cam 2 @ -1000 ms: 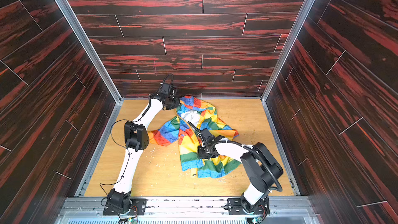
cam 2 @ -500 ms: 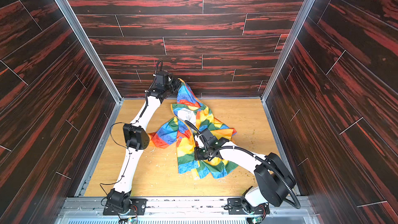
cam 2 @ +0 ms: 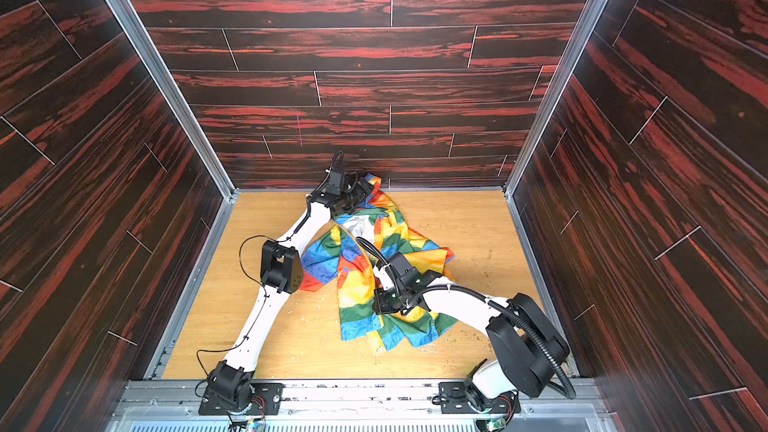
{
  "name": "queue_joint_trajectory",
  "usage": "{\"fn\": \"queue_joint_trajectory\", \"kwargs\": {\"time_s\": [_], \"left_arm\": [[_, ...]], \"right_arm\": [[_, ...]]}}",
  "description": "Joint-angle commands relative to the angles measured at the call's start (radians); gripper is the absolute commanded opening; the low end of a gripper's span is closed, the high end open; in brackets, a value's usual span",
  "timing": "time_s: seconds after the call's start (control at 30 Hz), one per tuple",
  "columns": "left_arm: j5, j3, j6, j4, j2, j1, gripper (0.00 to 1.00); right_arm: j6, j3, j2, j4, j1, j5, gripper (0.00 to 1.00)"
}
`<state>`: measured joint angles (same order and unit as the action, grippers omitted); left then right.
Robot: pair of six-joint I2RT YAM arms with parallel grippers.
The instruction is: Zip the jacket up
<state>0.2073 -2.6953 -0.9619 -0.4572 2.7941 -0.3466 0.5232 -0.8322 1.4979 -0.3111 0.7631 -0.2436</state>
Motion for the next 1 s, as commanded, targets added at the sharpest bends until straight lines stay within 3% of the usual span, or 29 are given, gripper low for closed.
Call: {"fn": "queue_joint_trajectory", "kwargs": {"time_s": [0.0,0.17,0.23,0.37,0.5,0.97], "left_arm": [[-0.112,0.030,0.184,-0.194,-0.232,0.016,1.00],[-0.303,0.302,0.305,-0.236,-0.478,0.022,0.98],[-0.362,0.422,0.328,-0.233,-0.568,0.031,0.93],[-0.344,0.636,0.326,-0.198,-0.676,0.059,0.77],[-0.262,0.789,0.281,-0.135,-0.693,0.086,0.69],[-0.126,0.790,0.203,-0.050,-0.533,0.102,0.65]], "right_arm": [[0.005,-0.019,0.030,0.009,0.004,-0.011,0.00],[0.006,-0.019,0.030,0.007,0.004,0.001,0.00],[0.005,-0.016,0.028,0.009,0.004,0.005,0.00],[0.002,-0.015,0.028,0.009,0.004,0.011,0.00],[0.001,-0.013,0.027,0.009,0.004,0.018,0.00],[0.006,-0.002,0.029,0.023,0.004,0.007,0.00]]}}
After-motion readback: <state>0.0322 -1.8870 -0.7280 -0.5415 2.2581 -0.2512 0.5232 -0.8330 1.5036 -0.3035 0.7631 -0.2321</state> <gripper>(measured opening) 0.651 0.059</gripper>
